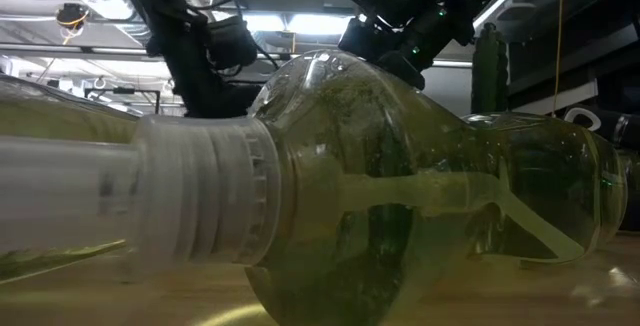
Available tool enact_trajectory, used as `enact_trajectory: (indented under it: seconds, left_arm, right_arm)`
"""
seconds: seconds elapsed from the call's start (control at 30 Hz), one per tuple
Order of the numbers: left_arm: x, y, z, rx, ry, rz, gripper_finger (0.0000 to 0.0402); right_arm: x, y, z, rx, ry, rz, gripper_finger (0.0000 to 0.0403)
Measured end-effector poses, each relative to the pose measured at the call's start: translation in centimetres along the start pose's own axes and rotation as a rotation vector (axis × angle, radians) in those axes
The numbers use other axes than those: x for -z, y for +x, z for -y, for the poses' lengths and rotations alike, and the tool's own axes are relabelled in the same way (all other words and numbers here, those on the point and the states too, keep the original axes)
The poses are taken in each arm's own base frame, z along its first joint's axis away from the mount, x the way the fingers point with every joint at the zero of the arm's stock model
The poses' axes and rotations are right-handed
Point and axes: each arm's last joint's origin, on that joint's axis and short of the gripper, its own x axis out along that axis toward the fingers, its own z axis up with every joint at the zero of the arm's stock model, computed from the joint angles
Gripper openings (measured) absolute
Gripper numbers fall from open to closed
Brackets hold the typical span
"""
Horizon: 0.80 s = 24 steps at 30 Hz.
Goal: Pick & Place Kitchen Sink Supplies
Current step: Adjust the top left transparent bin on the table, then put the yellow dishwashing liquid bottle into the top left transparent bin
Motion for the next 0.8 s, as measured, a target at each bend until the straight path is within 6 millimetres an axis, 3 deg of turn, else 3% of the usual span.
enact_trajectory:
  seconds: [0.3,0.53,0.67,0.8]
  left_arm:
    - [-1.7,1.7,0.9,0.11,0.062,0.152,0.018]
    - [-3.5,1.4,2.0,0.284,0.125,0.307,0.018]
    - [-4.4,0.0,2.4,0.414,0.183,0.376,0.018]
    - [-4.9,-3.3,2.9,0.485,0.289,0.489,0.018]
  right_arm:
    - [0.0,0.0,0.0,0.0,0.001,0.0,0.0155]
    - [0.0,0.0,0.0,0.0,0.005,0.0,0.0155]
    - [0.0,0.0,0.0,0.0,0.005,0.0,0.0155]
    - [0.0,0.0,0.0,0.0,0.004,-0.001,0.0155]
